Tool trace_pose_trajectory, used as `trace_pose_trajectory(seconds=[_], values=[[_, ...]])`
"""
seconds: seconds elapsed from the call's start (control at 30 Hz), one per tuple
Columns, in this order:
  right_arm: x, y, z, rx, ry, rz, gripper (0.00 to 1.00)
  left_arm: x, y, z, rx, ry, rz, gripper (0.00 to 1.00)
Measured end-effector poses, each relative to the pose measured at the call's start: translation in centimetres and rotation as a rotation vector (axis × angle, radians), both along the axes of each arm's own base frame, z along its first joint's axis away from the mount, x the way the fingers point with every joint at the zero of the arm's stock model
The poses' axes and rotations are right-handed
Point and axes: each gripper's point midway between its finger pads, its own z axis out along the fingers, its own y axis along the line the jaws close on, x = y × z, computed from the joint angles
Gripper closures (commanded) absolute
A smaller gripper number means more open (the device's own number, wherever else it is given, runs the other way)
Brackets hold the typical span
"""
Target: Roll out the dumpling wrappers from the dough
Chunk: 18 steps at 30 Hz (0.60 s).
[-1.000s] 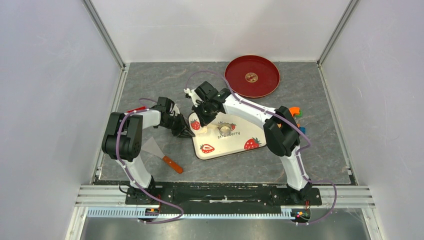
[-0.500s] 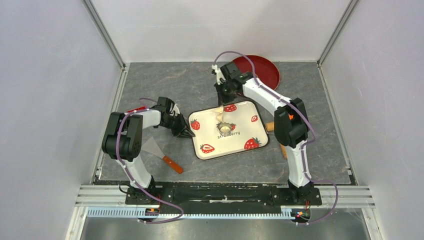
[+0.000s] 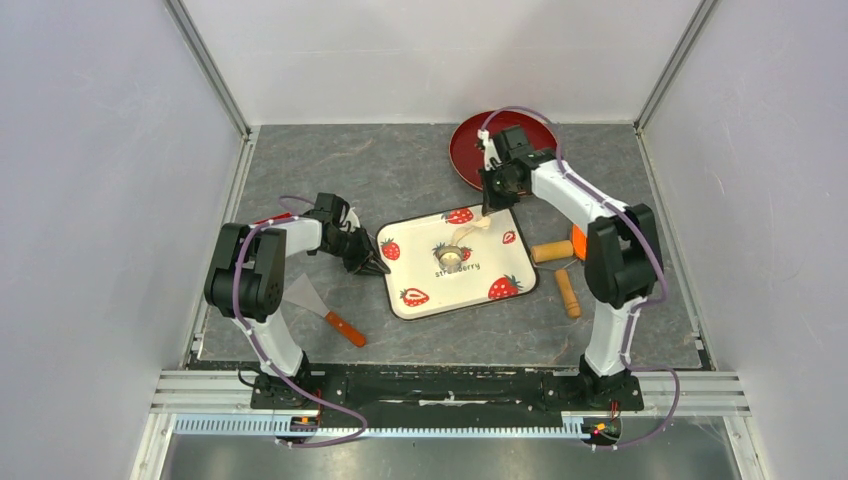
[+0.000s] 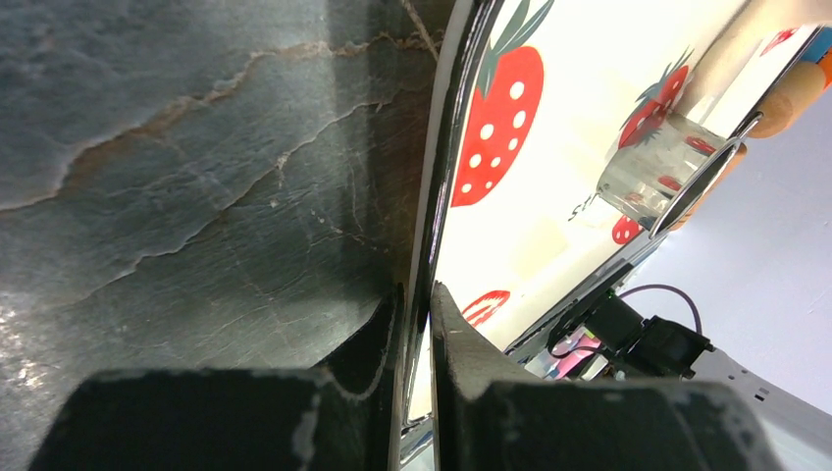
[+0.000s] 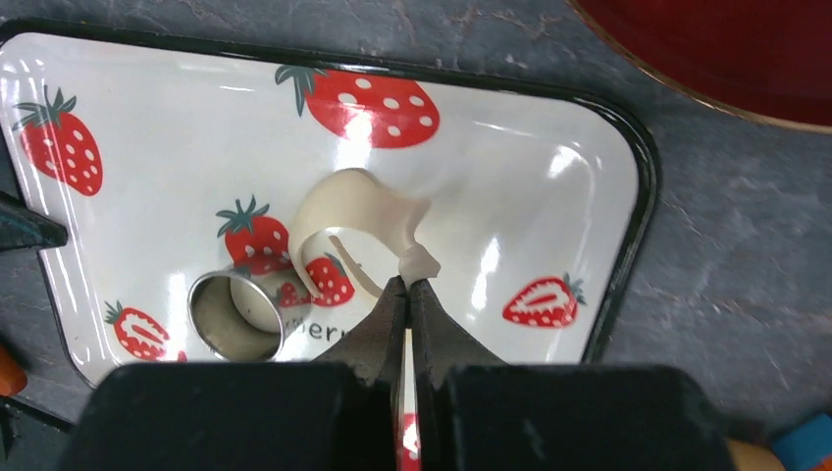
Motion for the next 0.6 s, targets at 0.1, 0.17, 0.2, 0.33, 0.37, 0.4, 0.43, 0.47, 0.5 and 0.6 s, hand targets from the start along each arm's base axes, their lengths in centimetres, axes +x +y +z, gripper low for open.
trace_pose_trajectory(seconds=[0.1,0.17,0.2,0.33,0.37,0.4,0.43,0.47,0.5,0.6], values=[[-0.5,-1.4,2.1,0.007,-0.041,-0.024,1.00,0.0,0.0,0.0,0.005,-0.001,-0.007,0.98],[-0.7,-2.0,3.9,0.017,-0.077,-0.036,1.00,0.0,0.0,0.0,0.009,-0.005,-0.016,0.98],[-0.7,-2.3,4.9,0.024,-0.099,-0.042,1.00,0.0,0.0,0.0,0.011,-0.008,-0.019,0.98],[-0.6,-3.2,8.1,0.044,-0.174,-0.066,1.00,0.0,-0.1,0.0,0.028,-0.018,-0.040,0.98],[-0.6,-3.6,8.9,0.047,-0.190,-0.075,1.00,0.0,-0.1,0.0,0.034,-0.020,-0.045,0.98],[-0.6,-3.9,9.5,0.048,-0.201,-0.082,1.00,0.0,-0.1,0.0,0.044,-0.022,-0.051,0.98],[-0.6,-4.1,9.9,0.049,-0.207,-0.088,1.00,0.0,-0.1,0.0,0.056,-0.025,-0.059,0.98],[-0.5,-4.4,10.5,0.050,-0.216,-0.096,1.00,0.0,-0.2,0.0,0.066,-0.029,-0.069,0.98],[-0.2,-4.6,11.0,0.052,-0.226,-0.101,1.00,0.0,-0.2,0.0,0.080,-0.033,-0.079,0.98],[0.3,-5.0,12.1,0.057,-0.248,-0.116,1.00,0.1,-0.2,0.1,0.120,-0.043,-0.105,0.98]])
